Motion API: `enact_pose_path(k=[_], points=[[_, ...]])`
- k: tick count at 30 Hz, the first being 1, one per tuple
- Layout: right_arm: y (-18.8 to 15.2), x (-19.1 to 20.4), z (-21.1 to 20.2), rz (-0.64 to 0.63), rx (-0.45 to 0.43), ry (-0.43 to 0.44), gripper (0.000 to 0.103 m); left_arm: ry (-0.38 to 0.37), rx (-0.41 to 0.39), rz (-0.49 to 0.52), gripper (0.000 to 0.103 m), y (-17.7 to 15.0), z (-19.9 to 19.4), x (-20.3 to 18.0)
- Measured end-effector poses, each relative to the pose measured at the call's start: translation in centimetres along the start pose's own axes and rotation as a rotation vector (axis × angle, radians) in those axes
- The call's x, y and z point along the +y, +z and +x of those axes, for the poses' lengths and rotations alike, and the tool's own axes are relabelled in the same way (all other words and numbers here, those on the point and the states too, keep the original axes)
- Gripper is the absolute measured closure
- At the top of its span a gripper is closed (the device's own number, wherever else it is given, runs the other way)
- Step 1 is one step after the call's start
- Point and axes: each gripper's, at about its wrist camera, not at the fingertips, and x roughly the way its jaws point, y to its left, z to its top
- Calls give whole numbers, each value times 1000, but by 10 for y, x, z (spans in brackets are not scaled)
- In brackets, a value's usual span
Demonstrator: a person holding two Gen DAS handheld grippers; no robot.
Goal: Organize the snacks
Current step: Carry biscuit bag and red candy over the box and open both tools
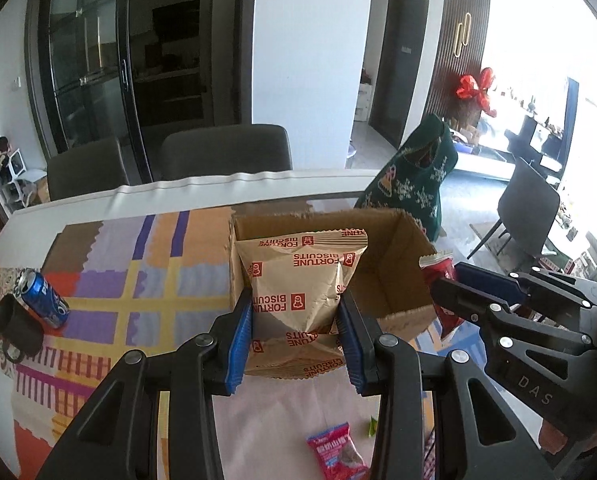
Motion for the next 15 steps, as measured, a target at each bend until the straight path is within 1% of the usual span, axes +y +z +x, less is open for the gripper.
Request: enact_pose_path(k=[8, 12, 15], points=[[18, -8, 16, 5, -19, 2, 81, 13, 10, 3, 63, 16, 19, 3], [25, -15, 27, 11, -18, -6, 81, -13, 25, -13, 63, 23, 34, 5], [28, -20, 36, 21, -13, 0, 81, -12, 37, -13, 63, 27, 44, 5]])
